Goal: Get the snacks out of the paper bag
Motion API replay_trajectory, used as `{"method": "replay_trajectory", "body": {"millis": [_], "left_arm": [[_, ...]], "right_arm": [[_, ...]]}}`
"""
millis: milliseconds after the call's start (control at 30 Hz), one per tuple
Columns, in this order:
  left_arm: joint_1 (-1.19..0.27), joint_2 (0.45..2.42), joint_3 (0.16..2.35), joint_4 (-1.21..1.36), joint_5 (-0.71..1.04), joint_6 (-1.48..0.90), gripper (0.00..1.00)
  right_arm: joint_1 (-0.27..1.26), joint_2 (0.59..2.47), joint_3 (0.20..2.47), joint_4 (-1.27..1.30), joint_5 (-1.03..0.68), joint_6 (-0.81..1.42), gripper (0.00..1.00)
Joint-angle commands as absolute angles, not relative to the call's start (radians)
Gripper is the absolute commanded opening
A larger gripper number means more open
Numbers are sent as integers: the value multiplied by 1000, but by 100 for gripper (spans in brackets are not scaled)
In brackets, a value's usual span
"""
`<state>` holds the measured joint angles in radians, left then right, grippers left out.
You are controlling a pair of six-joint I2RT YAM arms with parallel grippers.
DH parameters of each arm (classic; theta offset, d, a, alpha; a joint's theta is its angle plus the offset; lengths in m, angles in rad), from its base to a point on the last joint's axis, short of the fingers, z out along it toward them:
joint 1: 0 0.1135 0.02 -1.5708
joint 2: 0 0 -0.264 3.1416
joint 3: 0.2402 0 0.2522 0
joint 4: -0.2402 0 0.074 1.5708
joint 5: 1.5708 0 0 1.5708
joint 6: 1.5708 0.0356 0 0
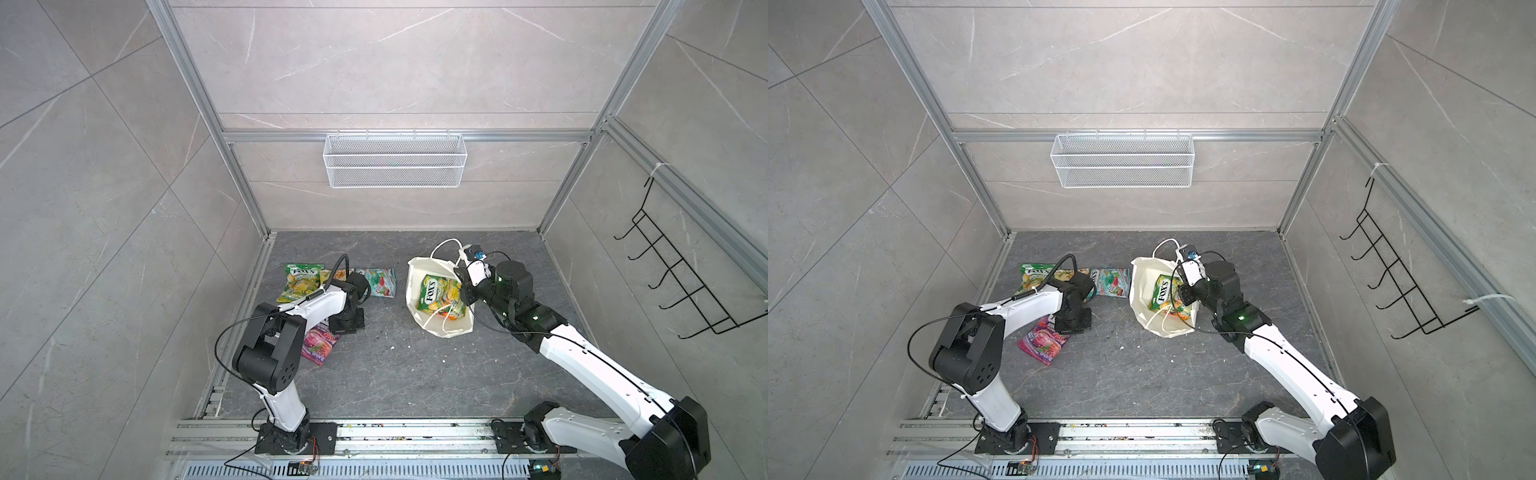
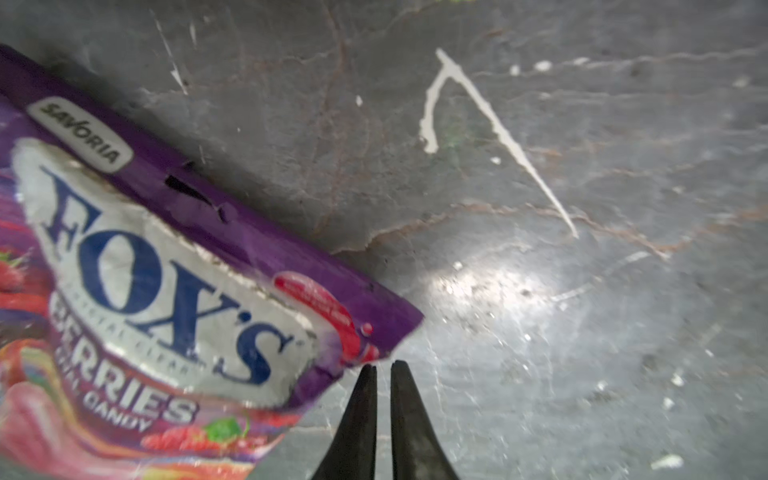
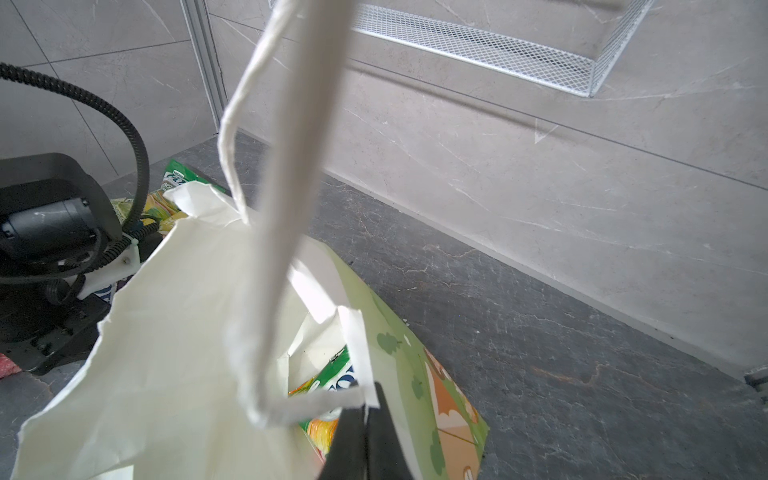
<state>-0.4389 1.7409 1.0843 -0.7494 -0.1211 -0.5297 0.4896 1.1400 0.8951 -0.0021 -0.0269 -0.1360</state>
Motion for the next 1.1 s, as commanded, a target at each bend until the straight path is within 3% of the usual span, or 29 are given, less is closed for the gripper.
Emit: {"method": "replay_trajectory", "body": {"millis": [0,633,700,800,967,1067], "left_arm": [[-409,1734,1055,-726,-126,-530,13],[-268,1668,1049,-797,-225,-382,10],[-268,1627,1056,-830,-206,-394,13],[-268,1550,1049,-886,-166,-435,28],[-267,1459,1003,-893,-90,-474,31],[-283,1472,967,-832,-33,-505,27]], "right_arm": [[489,1117,900,46,-44,-112,0],[490,1082,887,49,-26,-119,0],[489,1081,889,49,-25,-118,0],[489,1081,890,48,-26,-120,0],[489,1081,881,62,-25,-119,0],[489,1086,882,63,-29,-118,0]]}}
